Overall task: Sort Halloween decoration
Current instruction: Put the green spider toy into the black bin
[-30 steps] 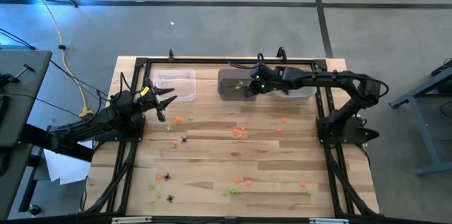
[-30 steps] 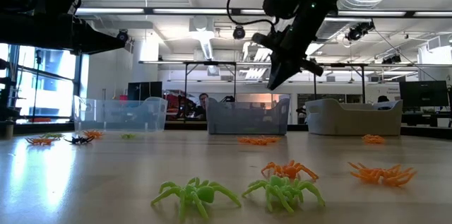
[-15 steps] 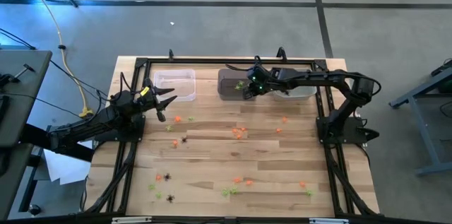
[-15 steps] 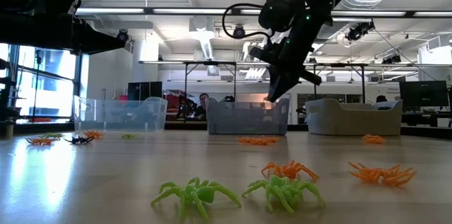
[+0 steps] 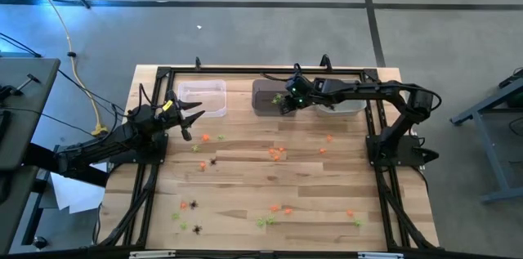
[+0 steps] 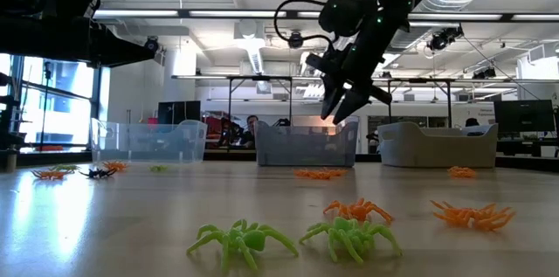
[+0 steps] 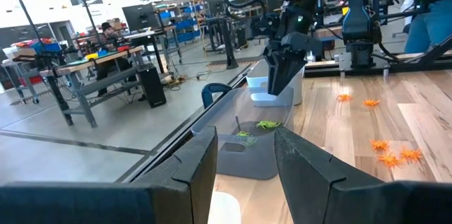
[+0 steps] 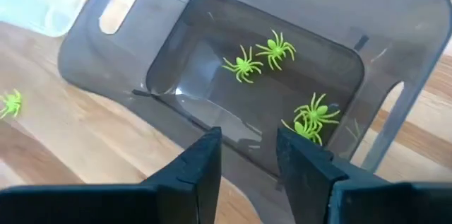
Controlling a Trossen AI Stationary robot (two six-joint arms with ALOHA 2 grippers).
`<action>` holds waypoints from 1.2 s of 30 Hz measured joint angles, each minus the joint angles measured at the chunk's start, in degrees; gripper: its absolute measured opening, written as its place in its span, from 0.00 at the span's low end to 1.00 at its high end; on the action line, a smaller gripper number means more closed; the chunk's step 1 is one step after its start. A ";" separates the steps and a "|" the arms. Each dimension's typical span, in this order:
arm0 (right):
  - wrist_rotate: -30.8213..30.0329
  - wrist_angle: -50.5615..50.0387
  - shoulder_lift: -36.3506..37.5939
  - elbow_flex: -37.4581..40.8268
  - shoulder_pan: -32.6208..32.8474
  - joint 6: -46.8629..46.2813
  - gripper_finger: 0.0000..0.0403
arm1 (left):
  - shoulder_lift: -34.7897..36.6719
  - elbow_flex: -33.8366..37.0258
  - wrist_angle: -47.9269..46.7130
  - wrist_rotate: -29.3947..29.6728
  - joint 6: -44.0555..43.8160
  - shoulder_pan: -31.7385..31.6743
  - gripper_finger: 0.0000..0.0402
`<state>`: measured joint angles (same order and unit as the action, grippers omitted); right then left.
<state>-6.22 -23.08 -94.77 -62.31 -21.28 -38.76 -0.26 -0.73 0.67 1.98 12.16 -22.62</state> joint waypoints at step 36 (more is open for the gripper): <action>-11.80 -1.28 -22.61 -20.66 59.97 -57.90 0.32 | 0.01 0.00 0.00 0.00 0.00 0.00 0.33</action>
<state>-18.01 -24.36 -117.38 -82.97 38.69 -96.67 -0.25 -0.73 0.67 1.98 12.16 -22.62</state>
